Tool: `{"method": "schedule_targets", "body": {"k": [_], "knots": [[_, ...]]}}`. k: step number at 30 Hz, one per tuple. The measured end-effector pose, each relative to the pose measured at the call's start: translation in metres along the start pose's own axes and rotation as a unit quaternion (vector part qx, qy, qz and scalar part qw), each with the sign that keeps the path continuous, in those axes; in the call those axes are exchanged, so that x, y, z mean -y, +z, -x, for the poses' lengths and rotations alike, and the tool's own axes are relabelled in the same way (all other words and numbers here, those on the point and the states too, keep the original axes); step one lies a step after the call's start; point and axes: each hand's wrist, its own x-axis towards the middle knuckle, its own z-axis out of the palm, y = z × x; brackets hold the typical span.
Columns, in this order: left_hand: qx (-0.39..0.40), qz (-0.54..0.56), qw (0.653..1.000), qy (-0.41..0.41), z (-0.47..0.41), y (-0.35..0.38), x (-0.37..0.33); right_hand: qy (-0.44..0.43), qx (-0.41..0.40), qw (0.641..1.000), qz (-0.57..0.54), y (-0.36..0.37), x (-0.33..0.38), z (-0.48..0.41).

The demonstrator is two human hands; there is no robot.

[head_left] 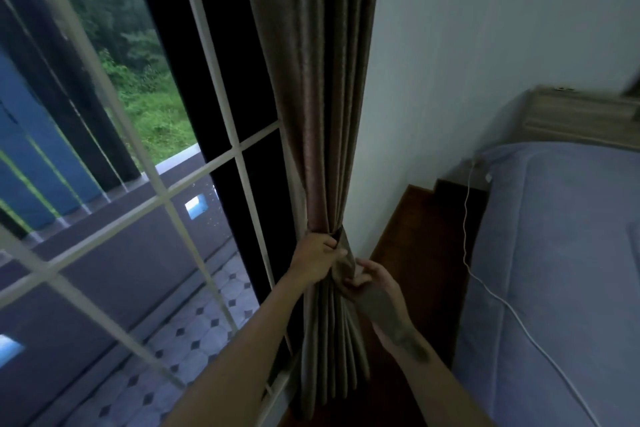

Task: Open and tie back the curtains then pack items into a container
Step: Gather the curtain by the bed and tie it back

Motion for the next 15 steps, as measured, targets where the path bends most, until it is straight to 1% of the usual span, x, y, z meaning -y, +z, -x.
{"method": "schedule_targets", "body": {"k": [1, 2, 3, 5, 6, 9, 10, 13, 15], "knots": [[0.001, 0.007, 1.0, 0.005, 0.002, -0.003, 0.003, 0.032, -0.024, 0.998, -0.051, 0.003, 0.005, -0.003], [0.003, 0.005, 1.0, 0.004, 0.004, -0.005, 0.006, 0.073, -0.037, 0.99, -0.114, 0.006, 0.01, -0.005], [0.007, 0.003, 1.0, 0.001, 0.005, -0.007, 0.009, 0.116, -0.041, 0.98, -0.154, 0.005, 0.011, -0.007], [0.029, 0.002, 1.0, -0.004, 0.008, -0.011, 0.015, 0.188, -0.038, 0.962, -0.196, 0.006, 0.014, -0.006], [0.044, 0.002, 0.999, -0.005, 0.011, -0.014, 0.017, 0.205, -0.016, 0.958, -0.199, 0.01, 0.017, -0.004], [0.084, -0.023, 0.996, 0.011, 0.021, -0.024, 0.026, 0.207, 0.073, 0.965, -0.147, 0.03, 0.019, 0.002], [0.09, -0.041, 0.995, 0.016, 0.024, -0.028, 0.029, 0.214, 0.09, 0.964, -0.131, 0.04, 0.018, 0.002], [0.076, -0.093, 0.992, 0.026, 0.033, -0.043, 0.036, 0.221, 0.081, 0.968, -0.092, 0.06, 0.012, -0.004], [0.032, -0.124, 0.991, 0.025, 0.041, -0.054, 0.043, 0.212, 0.084, 0.971, -0.077, 0.069, 0.006, -0.009]]}}
